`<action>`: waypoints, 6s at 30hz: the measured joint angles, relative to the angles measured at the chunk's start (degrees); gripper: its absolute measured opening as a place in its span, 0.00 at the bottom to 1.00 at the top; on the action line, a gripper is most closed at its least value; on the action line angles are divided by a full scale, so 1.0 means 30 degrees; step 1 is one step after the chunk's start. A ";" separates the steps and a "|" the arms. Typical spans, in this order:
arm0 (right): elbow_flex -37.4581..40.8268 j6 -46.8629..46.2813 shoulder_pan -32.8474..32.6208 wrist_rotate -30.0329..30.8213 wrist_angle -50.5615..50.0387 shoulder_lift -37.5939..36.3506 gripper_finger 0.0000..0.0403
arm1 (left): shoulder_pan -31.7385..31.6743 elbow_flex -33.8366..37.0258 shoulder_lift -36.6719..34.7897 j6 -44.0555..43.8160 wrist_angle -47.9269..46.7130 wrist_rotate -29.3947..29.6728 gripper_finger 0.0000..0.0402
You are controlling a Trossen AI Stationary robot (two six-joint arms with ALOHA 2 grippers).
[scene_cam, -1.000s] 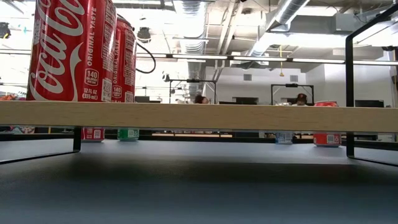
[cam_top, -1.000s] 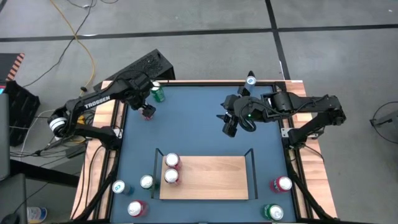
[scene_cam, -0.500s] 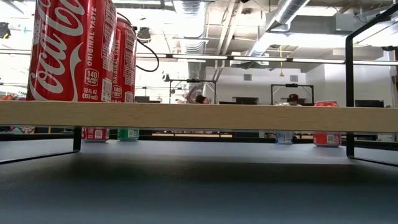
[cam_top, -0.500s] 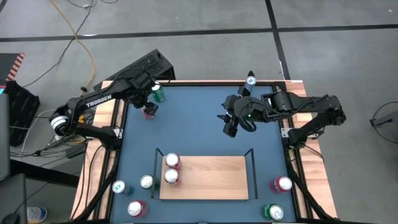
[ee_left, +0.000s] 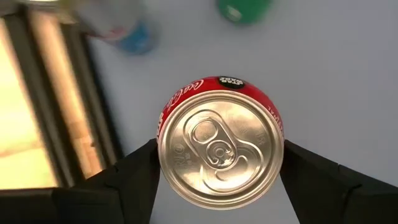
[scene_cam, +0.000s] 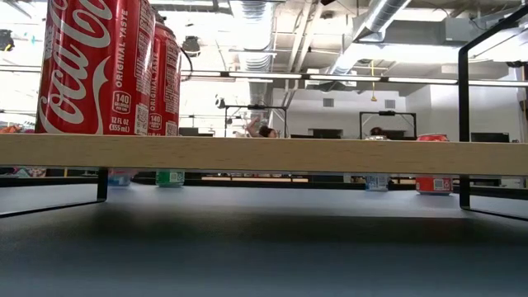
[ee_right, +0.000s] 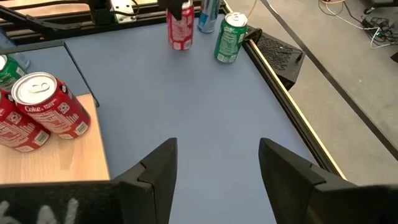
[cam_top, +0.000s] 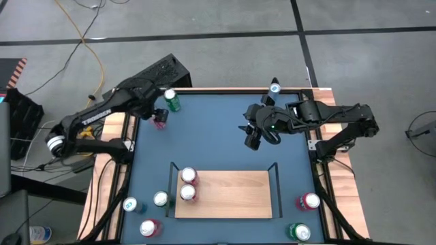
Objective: Place canned beverage on shelf
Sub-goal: Put the red soda can on the shelf aligned with the other red soda can
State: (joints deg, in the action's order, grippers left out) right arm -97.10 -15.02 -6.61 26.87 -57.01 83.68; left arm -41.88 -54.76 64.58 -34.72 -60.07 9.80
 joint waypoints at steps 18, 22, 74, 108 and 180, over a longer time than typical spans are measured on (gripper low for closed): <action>-0.0011 0.2125 0.0738 -0.2757 0.5576 0.0458 0.53 | 0.6386 -0.0066 -0.3417 -1.3458 0.1930 0.2580 0.68; 0.0040 0.2979 0.1253 -0.3075 0.5538 0.1340 0.55 | 0.7776 -0.0492 -0.3386 -1.4249 0.2459 0.3096 0.69; 0.0000 0.1363 0.1814 -0.3832 -0.1821 -0.2355 0.75 | 1.8978 -1.8006 1.4731 -1.0050 -0.1203 0.2885 0.69; 0.0000 0.1157 0.1209 -0.4051 -0.2065 -0.2317 0.75 | 2.0009 -1.8061 1.5722 -0.7643 -0.0648 0.0975 0.74; -0.0013 -0.4001 -0.5158 -0.2062 0.6265 0.7849 0.75 | 2.5488 -1.8039 0.2754 -0.5502 -0.4248 1.1420 0.83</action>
State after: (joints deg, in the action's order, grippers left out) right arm -97.14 -27.03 -22.09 20.69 -38.22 107.23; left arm 34.59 -108.88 72.84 -51.22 -72.82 44.05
